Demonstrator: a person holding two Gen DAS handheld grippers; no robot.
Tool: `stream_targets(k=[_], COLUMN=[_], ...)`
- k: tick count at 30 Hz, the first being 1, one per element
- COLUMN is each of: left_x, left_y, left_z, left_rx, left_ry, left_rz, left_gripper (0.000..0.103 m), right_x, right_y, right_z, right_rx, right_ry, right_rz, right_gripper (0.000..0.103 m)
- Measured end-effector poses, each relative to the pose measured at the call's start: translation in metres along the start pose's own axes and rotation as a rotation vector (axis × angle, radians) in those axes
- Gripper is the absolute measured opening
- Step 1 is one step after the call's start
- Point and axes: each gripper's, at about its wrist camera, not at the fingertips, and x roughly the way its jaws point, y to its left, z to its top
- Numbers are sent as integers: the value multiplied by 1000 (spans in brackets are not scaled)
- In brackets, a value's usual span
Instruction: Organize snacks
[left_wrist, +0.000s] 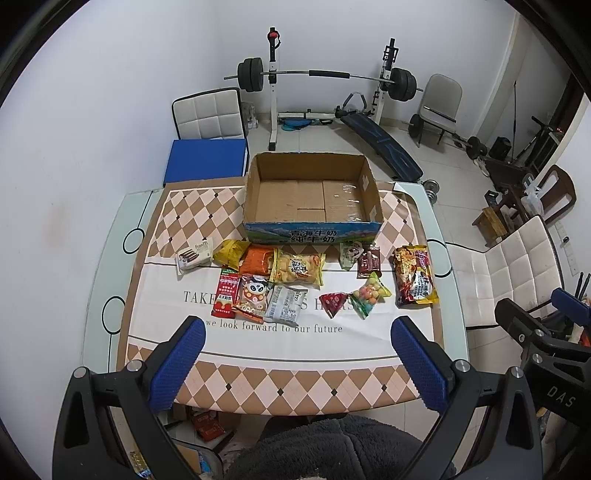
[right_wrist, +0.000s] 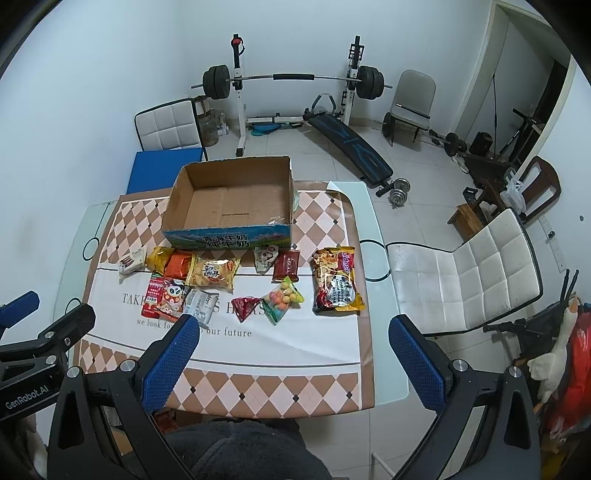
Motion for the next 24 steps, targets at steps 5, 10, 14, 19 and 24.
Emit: stream_targets(k=[5,10,14,19,24], left_x=[0,-5,-5,-6,-14], left_y=[0,-2,-2,-2,1], left_z=[1,-1,-1,-1,3], left_rx=[0,-1,0,-2,-2], left_ry=[-2,-4,-5,-9,-9], left_rz=[-1,-1,-2,-2,-5], left_gripper=[103,103,103,103,103], right_x=[-3,-2,-9,-8,-8], right_y=[4,5,5,6,6], right_z=[-1,-3,3,3,4], right_rx=[6,6,-1,-1,-1], right_ry=[4,0,-9,-13,-11], right_rz=[5,6,12,13,15], right_gripper=[103,103,103,103,103])
